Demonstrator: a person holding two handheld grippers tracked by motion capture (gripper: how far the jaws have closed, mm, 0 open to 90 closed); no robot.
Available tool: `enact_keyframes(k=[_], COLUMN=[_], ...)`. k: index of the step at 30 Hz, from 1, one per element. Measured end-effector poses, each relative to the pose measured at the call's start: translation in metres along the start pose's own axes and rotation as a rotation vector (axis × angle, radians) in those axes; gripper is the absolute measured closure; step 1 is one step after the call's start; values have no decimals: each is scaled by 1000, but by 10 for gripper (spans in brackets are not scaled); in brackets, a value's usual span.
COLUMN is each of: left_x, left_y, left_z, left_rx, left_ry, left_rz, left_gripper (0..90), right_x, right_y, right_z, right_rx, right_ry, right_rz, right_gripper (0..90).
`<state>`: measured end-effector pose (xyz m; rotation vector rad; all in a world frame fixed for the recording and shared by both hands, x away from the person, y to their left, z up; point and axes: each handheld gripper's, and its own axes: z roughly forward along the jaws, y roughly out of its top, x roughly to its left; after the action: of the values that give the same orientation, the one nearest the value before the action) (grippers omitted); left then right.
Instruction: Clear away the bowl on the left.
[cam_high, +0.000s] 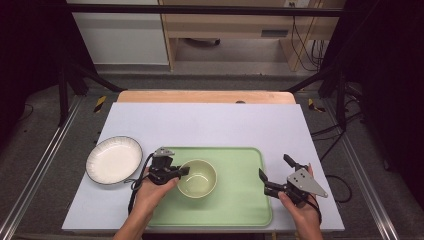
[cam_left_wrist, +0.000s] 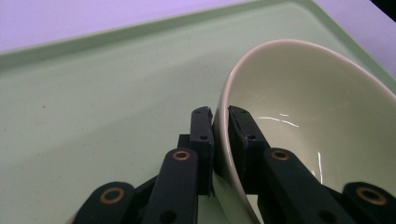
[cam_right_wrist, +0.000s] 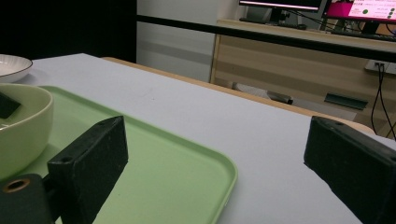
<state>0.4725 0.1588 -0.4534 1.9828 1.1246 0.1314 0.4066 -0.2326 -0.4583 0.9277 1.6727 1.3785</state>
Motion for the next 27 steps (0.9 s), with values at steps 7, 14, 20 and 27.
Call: enact_keyframes(k=[7,14,20,27], left_x=[-1,-2,-2,-4], left_y=[2,4,5,8], left_z=[-4,-6,-9,-11], left_rx=[-28,-28,-36,-29], left_ry=[18,18,22,48], left_rz=[23,79,99,137], left_gripper=[771,703,654,563], right_x=[0,0,0,0], right_y=[0,0,0,-1], right_z=[0,0,0,0], right_rx=[3,4,7,10], right_ry=[-3,-4,-5,-6], right_rz=[1,3,8,7], right_gripper=[66,64,64,62])
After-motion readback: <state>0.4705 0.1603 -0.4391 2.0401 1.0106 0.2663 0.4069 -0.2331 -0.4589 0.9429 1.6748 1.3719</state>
